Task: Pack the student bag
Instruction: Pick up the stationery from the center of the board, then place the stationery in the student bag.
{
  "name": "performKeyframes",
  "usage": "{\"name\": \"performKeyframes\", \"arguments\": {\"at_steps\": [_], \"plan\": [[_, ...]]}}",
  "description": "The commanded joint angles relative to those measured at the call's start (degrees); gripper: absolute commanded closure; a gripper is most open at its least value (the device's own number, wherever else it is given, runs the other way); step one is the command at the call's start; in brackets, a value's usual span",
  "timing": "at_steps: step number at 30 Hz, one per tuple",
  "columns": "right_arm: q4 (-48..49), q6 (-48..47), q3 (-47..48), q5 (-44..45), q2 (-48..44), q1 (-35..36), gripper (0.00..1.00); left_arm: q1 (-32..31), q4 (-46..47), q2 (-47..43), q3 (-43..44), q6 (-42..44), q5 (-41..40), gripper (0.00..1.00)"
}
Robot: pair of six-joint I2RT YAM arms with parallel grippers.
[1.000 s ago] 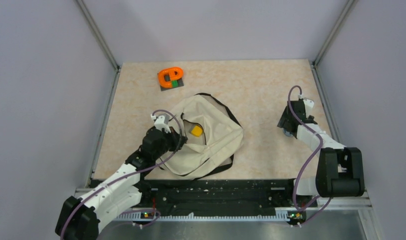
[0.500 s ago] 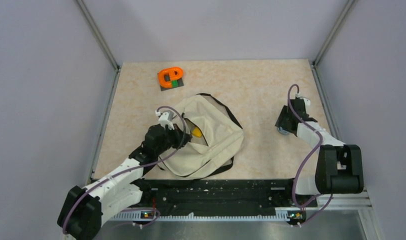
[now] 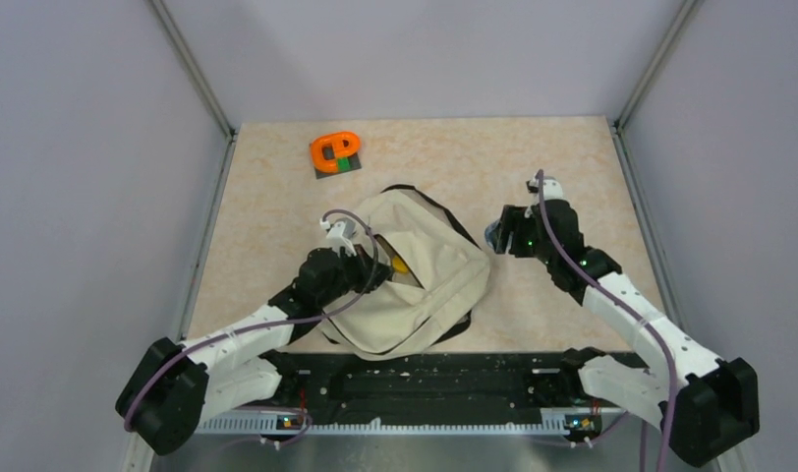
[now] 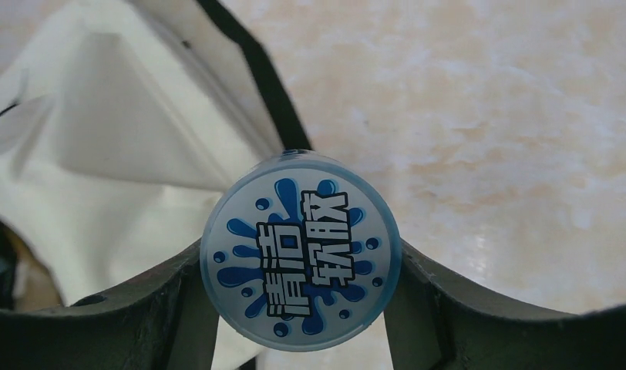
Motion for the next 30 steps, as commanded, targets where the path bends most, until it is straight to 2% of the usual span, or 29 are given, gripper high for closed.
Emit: {"name": "performKeyframes", "arguments": {"at_steps": [1,6,10,13,16,21,26,30], "plan": [[5.5,-0.5,3.8,-5.5,-4.5,8.1,0.85,-0.8,-0.9,-3.9,1.7,-0.1,-2.8,1.0],[12.0,-0.3,5.4,-9.0,-2.4,18.6,0.86,-0.8,-5.8,-9.0,0.1,0.7,-5.6,0.99],[16.6,-1.9,8.5,-8.3,3.9,26.7,0.87,-0.8,-8.8,-11.3,0.3,2.0,-7.1,0.75],[19.5,-3.2,11.3,-6.9,8.9,31.0,0.89,-0.8,-9.8,-11.4,1.1,2.3,-10.0,0.62],[20.0,-3.8,13.3,-4.7,12.6,33.0,0.9,-0.7,-10.9,-10.8,2.6,3.4,-11.3,0.55],[21.3,-3.7,13.5,-4.3,14.1,34.5,0.91,-0.5,-15.9,-9.0,6.0,5.8,-18.4,0.48],[21.3,-3.3,12.5,-3.0,13.2,34.7,0.92,-0.4,-11.8,-6.6,6.4,6.1,-15.8,0.37],[21.1,-3.0,12.0,-2.6,12.7,34.8,0.93,-0.2,-11.0,-2.4,7.6,6.0,-15.9,0.32]]}}
